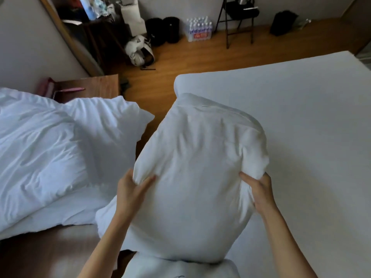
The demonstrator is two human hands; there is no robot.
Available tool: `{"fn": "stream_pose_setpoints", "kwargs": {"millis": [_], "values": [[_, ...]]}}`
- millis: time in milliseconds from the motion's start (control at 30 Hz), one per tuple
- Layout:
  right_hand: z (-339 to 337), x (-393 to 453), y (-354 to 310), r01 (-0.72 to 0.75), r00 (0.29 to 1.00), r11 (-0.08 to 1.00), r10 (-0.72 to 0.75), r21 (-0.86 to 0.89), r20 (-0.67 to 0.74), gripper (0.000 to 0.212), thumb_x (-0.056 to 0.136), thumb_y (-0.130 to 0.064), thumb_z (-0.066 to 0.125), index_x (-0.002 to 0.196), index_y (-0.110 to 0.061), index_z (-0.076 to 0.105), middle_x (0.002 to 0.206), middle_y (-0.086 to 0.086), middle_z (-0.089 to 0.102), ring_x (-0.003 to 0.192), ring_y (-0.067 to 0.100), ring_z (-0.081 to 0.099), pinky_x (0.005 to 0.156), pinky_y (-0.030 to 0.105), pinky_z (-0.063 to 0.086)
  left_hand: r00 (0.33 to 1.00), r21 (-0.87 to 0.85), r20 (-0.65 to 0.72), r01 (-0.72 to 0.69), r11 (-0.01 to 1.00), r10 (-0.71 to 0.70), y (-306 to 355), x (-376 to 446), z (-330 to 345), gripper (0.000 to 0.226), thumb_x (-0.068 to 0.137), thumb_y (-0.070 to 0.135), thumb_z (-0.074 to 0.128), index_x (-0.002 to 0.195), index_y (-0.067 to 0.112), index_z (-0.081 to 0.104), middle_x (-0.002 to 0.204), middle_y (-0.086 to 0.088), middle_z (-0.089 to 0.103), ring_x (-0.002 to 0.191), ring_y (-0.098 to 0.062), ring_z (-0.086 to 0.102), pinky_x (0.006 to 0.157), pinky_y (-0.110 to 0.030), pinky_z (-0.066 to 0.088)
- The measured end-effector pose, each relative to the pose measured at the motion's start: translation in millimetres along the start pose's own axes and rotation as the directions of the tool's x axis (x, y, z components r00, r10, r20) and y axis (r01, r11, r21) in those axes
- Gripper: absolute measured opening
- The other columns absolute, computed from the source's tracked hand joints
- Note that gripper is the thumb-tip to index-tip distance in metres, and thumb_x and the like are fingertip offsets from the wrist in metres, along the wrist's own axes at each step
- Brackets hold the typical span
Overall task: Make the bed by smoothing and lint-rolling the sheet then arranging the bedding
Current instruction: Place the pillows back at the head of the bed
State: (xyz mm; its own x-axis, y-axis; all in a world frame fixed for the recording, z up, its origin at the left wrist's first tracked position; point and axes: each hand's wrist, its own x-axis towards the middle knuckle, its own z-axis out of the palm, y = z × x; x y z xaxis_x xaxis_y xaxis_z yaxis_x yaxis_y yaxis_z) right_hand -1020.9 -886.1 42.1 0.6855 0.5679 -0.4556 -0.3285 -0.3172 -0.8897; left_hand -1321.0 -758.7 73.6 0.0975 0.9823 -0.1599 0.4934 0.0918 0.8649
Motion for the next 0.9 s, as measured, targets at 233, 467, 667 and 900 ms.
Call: {"fn": "stream_pose_setpoints", "kwargs": {"millis": [233,467,667,900], "values": [[107,102,-76,0.062,0.998,0.998,-0.062,-0.008,-0.012,0.030,0.078,0.003,0.072,0.104,-0.011,0.066,0.093,0.002,0.071,0.077,0.010,0.070,0.065,0.019,0.054,0.995,-0.075,-0.004,0.101,0.992,-0.102,7,131,-8,0.065,0.054,0.066,0.065,0.099,0.018,0.065,0.092,0.008,0.069,0.088,-0.008,0.064,0.071,-0.029,0.046],[182,215,-144,0.084,0.996,0.996,-0.084,-0.003,0.024,0.027,0.079,-0.001,0.073,0.101,-0.014,0.068,0.090,-0.001,0.074,0.085,0.018,0.071,0.080,0.034,0.053,0.999,-0.014,-0.031,0.023,1.000,-0.024,56,280,-4,0.047,0.071,0.040,0.078,0.108,0.014,0.066,0.095,0.008,0.069,0.087,-0.006,0.063,0.069,-0.021,0.044],[299,367,-226,0.207,0.974,0.978,-0.202,-0.036,0.106,0.022,0.074,-0.006,0.076,0.093,-0.017,0.069,0.085,-0.009,0.073,0.087,0.018,0.070,0.079,0.031,0.053,0.991,0.010,-0.134,0.026,1.000,-0.025,107,448,31,0.055,0.068,0.057,0.065,0.106,0.018,0.063,0.093,0.013,0.066,0.089,-0.011,0.064,0.072,-0.026,0.047],[435,488,-370,0.399,0.899,0.915,-0.381,-0.049,0.215,0.050,0.066,-0.025,0.073,0.112,-0.008,0.065,0.107,0.002,0.070,0.099,0.015,0.066,0.085,0.030,0.052,0.957,-0.065,-0.280,-0.099,0.993,0.077,195,629,5,0.036,0.075,0.042,0.071,0.103,0.019,0.067,0.094,0.009,0.069,0.088,-0.005,0.066,0.077,-0.028,0.052]]}}
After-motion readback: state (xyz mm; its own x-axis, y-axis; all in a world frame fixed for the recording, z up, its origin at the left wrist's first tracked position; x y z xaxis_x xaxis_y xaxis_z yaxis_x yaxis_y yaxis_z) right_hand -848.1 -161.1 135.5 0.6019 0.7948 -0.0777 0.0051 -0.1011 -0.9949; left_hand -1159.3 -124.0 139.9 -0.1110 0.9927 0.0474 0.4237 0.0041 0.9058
